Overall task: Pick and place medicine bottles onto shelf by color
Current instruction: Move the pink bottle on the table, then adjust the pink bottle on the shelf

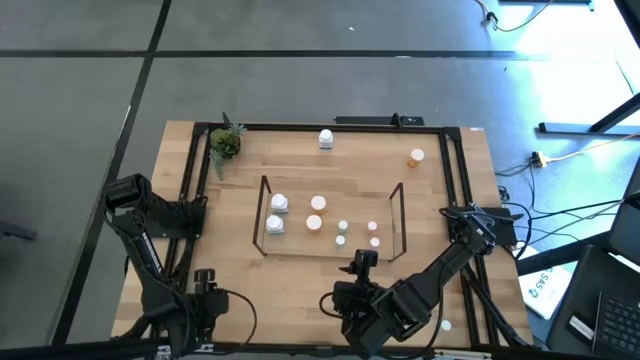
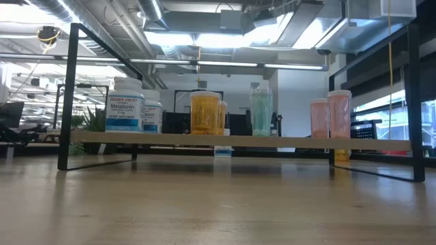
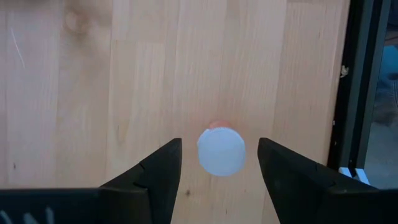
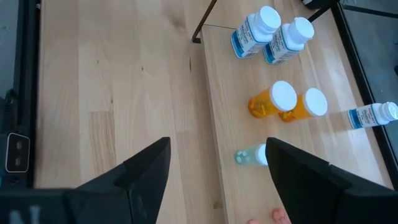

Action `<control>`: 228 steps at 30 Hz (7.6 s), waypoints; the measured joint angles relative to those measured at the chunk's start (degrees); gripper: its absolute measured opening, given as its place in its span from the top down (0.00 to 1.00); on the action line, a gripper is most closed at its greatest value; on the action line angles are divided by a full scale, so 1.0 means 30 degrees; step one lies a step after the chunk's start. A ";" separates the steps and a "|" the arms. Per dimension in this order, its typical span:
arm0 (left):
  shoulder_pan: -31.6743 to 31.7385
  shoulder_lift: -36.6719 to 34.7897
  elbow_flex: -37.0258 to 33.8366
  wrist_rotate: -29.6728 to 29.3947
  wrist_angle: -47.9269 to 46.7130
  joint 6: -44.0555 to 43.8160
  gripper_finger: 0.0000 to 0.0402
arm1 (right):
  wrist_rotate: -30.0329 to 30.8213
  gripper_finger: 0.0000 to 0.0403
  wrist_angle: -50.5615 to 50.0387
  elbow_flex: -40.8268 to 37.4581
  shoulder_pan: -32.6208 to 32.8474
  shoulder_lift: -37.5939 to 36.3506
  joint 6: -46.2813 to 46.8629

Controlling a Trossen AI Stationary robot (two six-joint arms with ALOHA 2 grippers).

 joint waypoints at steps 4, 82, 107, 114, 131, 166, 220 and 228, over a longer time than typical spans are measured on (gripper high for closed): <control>0.0000 0.0000 0.0000 0.0000 -0.0002 0.0000 0.49 | -0.0353 0.34 0.0040 0.0000 0.0000 0.0000 0.0000; 0.0457 0.1268 -0.0007 0.0204 0.0281 -0.0015 0.66 | -0.1013 0.34 0.1807 0.0000 0.0022 0.0000 -0.2434; 0.2710 0.1231 0.1387 0.0696 0.0290 0.4146 0.75 | -0.1508 0.34 0.1644 0.0000 0.0072 0.0000 -0.2578; 0.4999 0.1231 0.2342 0.0642 0.0465 0.7332 0.75 | -0.1399 0.34 0.1032 0.0007 0.0409 0.0000 -0.2884; 0.9451 0.1231 0.2747 -0.0558 0.6554 1.6502 0.75 | 0.1848 0.34 0.0779 0.0022 0.1999 -0.1486 -0.0802; 1.0381 0.3789 0.2732 0.1259 0.6883 1.7009 0.75 | 0.0867 0.34 0.1537 0.0022 0.1421 -0.1776 -0.0938; 1.0885 0.3421 0.2732 0.2306 0.6566 1.6473 0.50 | 0.0481 0.34 0.2754 0.0015 0.1217 -0.1763 -0.1159; 1.0856 0.2276 0.2739 0.2018 0.6217 1.6480 0.49 | 0.0488 0.34 0.2863 0.0007 0.1217 -0.1763 -0.1159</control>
